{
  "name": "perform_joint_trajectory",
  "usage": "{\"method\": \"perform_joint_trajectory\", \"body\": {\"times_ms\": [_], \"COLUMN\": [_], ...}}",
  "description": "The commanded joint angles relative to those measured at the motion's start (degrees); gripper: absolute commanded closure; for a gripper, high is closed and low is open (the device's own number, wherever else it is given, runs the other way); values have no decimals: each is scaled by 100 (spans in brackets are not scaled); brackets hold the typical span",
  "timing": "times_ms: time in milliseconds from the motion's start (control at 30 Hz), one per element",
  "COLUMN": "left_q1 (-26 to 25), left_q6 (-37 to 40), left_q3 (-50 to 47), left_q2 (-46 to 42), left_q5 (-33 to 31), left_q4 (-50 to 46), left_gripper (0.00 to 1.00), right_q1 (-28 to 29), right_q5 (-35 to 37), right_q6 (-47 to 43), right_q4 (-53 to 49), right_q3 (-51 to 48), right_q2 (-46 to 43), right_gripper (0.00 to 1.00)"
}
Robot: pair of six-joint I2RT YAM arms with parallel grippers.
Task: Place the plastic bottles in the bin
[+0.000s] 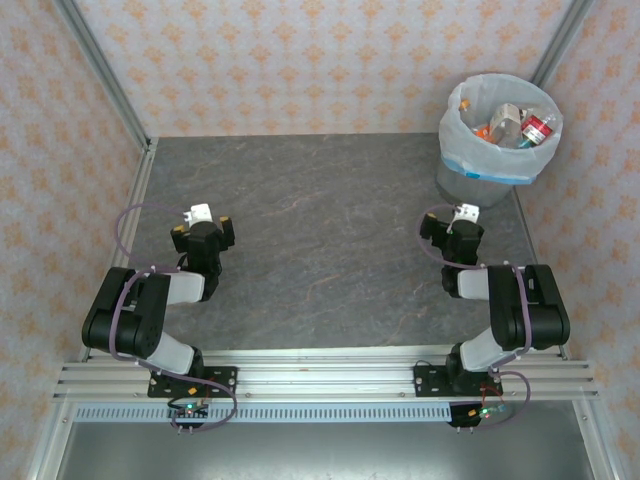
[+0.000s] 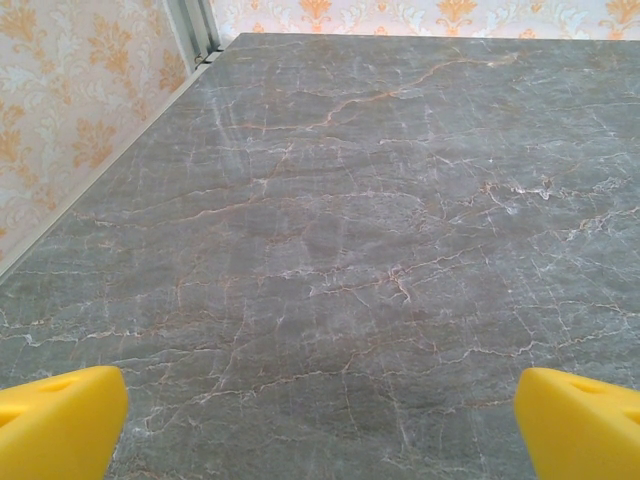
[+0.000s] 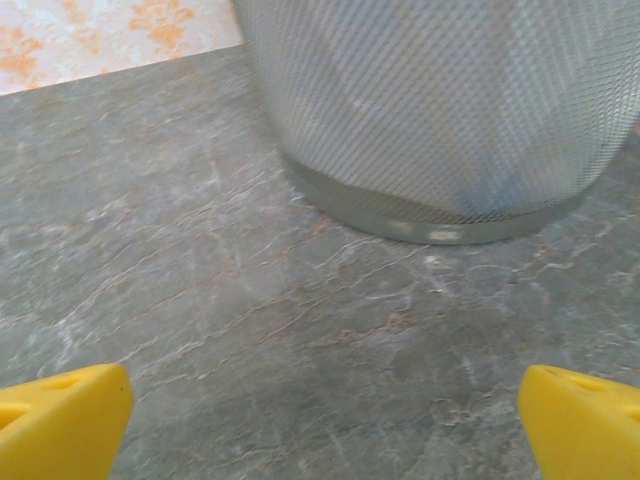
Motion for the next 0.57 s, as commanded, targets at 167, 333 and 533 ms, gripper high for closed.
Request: {"method": "perform_joint_trajectory", "body": {"times_ms": [167,333,533], "left_q1": [25,29,25], "left_q6": [-18,-12,-9], "left_q3": [-10,-4,-11], "left_q2": [-61,-53,-61], "left_q5": [-195,-195,-187], "left_q4": [187,171,182], "left_gripper": [0,0,0], "right_q1": [-63,-63,-62], "right_q5": [-659,-480,-477], "right_q6": [-192,-115,-113], "right_q4": [78,17,12], "right_q3": [-44,0,0], "right_q2": [-14,-9,-7], "right_gripper": [1,1,1]}}
